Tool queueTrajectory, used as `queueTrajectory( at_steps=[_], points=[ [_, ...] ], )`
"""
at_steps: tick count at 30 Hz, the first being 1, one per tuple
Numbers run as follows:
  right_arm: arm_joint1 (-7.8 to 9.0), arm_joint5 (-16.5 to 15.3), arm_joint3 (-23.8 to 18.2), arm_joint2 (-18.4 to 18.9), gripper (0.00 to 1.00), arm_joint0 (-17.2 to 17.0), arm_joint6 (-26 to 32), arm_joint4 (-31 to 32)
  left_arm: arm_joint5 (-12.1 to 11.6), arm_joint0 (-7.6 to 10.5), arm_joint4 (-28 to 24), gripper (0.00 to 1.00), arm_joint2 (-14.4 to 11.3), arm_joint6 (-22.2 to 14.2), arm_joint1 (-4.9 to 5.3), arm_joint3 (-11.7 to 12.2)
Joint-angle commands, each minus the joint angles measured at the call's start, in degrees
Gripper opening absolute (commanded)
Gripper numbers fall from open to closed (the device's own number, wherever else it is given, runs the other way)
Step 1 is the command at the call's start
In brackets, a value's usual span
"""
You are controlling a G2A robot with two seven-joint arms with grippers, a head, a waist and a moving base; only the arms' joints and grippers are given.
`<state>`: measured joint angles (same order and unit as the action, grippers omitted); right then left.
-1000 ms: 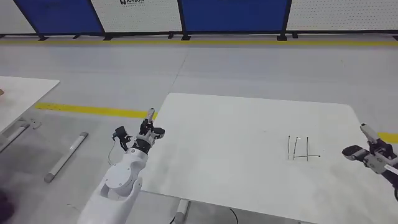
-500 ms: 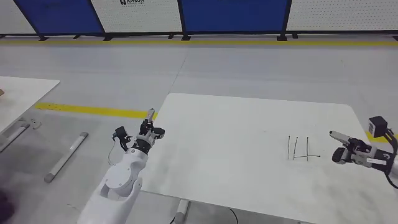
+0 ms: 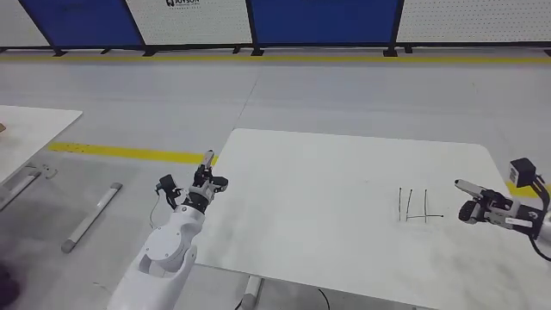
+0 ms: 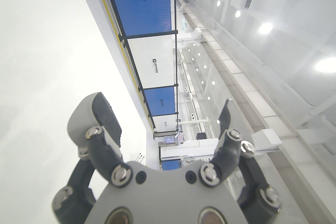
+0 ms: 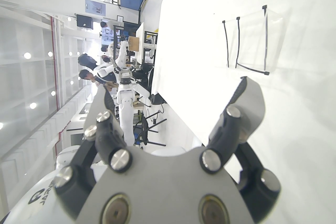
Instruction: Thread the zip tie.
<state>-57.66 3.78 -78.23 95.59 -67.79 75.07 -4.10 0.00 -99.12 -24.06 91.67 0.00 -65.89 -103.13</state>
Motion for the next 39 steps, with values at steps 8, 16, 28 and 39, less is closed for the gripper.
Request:
queueTrajectory(
  at_steps=[8, 16, 28, 39],
  points=[
    [0.80, -0.36, 0.95, 2.32, 1.00, 0.81, 4.57, -3.58, 0.00, 0.00, 0.00, 1.00, 0.00, 0.00, 0.00, 0.00],
    [6.50, 3.26, 6.10, -5.54, 1.00, 5.66, 4.57, -2.21, 0.00, 0.00, 0.00, 1.00, 0.00, 0.00, 0.00, 0.00],
    [8.83, 2.15, 21.13, -23.81, 1.00, 18.14, 4.57, 1.00, 0.00, 0.00, 0.00, 1.00, 0.00, 0.00, 0.00, 0.00],
    [8.83, 2.15, 21.13, -23.81, 1.00, 18.14, 4.57, 1.00, 0.00, 0.00, 0.00, 1.00, 0.00, 0.00, 0.00, 0.00]
  ],
)
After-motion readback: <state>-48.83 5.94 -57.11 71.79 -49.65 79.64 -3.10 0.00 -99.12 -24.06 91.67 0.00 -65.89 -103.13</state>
